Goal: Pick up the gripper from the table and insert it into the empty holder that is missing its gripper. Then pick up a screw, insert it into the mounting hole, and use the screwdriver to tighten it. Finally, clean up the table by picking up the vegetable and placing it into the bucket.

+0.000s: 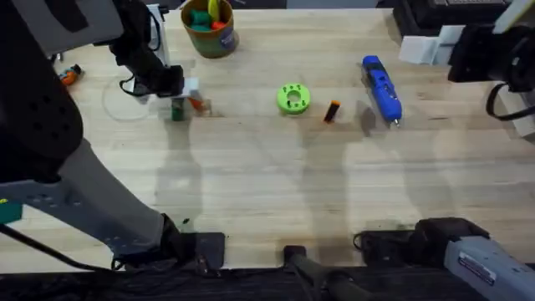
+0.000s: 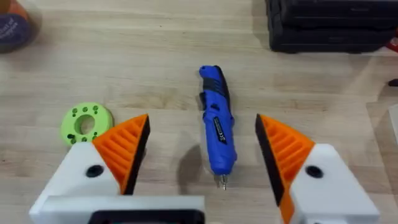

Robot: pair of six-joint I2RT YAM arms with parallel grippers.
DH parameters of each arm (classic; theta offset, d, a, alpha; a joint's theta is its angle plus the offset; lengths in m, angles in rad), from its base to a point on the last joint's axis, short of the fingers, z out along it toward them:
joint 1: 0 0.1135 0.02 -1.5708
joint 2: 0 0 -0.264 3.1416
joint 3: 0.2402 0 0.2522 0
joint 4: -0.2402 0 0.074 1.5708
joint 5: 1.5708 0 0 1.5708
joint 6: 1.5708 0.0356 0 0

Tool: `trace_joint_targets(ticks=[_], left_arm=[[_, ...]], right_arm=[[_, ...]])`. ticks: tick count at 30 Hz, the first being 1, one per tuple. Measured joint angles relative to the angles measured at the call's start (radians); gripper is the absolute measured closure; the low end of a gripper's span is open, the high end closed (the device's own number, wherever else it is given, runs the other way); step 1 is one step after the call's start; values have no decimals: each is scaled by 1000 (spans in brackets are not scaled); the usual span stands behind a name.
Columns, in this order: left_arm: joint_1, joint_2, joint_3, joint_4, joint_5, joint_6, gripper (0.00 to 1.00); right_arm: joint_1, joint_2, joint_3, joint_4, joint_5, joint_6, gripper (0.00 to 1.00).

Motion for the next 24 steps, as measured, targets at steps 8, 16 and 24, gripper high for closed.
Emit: trace_joint_targets(ticks=[8, 16, 24], left_arm=[[-26, -95, 70, -96, 39, -3, 15], [-88, -437, 96, -78, 115, -100, 15], [-89, -741, 97, -93, 167, -210, 15]], right_arm=[[0, 0, 0, 0, 0, 0, 10], [0, 0, 0, 0, 0, 0, 10], [0, 0, 0, 0, 0, 0, 10]])
